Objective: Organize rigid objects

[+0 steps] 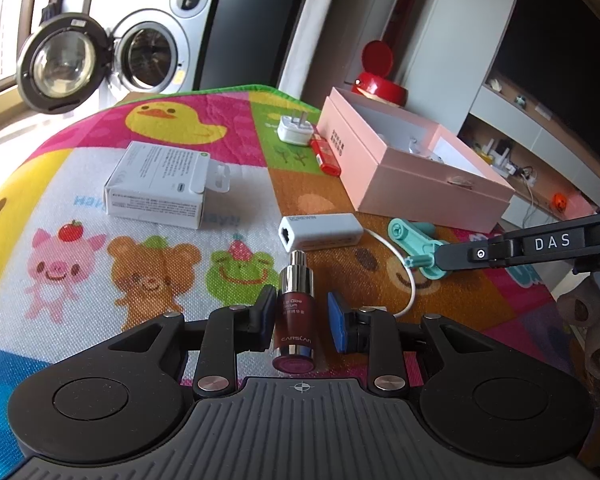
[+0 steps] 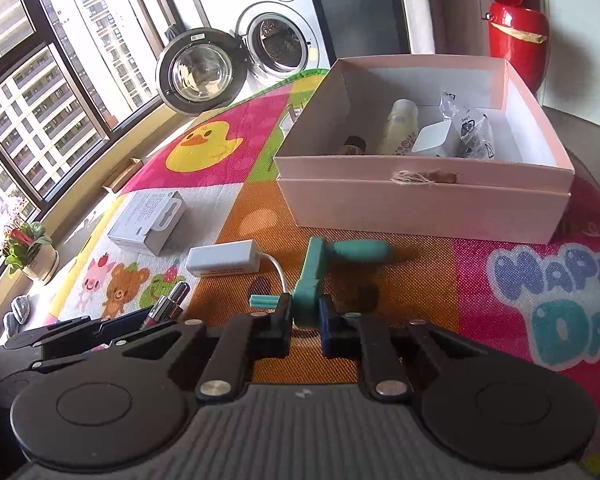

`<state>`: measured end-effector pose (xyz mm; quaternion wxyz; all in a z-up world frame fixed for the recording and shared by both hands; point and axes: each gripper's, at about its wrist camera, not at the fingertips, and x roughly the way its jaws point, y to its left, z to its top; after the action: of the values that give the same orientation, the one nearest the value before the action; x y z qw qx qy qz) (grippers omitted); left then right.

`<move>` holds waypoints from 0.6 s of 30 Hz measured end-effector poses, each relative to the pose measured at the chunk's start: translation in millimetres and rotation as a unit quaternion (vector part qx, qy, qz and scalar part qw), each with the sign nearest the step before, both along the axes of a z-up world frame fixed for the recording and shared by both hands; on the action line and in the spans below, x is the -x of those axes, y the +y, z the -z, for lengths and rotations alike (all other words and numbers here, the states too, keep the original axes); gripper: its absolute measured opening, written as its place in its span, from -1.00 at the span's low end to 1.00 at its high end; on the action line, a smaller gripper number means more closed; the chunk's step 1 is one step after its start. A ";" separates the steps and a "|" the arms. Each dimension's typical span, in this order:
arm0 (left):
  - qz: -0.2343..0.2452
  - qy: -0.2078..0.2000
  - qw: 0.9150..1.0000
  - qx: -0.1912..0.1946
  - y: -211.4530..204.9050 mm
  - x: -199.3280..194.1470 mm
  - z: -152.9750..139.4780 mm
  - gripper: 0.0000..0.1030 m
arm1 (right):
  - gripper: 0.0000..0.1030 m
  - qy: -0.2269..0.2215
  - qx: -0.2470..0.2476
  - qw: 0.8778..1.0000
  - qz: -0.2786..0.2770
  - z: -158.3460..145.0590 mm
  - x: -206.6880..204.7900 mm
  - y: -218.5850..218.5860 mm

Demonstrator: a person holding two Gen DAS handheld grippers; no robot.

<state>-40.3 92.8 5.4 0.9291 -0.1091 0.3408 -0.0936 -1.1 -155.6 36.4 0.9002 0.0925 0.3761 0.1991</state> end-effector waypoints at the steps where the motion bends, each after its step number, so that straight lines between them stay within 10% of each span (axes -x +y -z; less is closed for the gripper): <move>1: 0.000 -0.001 1.000 0.000 0.0 0.2 0.2 -0.40 | -0.76 -0.003 0.004 1.000 0.000 -0.9 4.1 -3.3; 14: -0.002 -0.002 1.000 -0.003 -1.4 1.2 0.2 -0.40 | -0.67 -0.054 0.128 0.989 0.051 2.7 37.9 -37.0; 18: -0.005 -0.001 1.000 -0.007 -2.7 1.3 -0.4 -0.40 | 0.15 -0.077 0.162 0.978 0.106 2.9 39.4 -42.3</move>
<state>-41.7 90.2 5.8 0.9305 -0.1042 0.3401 -0.0872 -40.5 -198.0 33.5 0.9455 -0.0306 0.3210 0.0459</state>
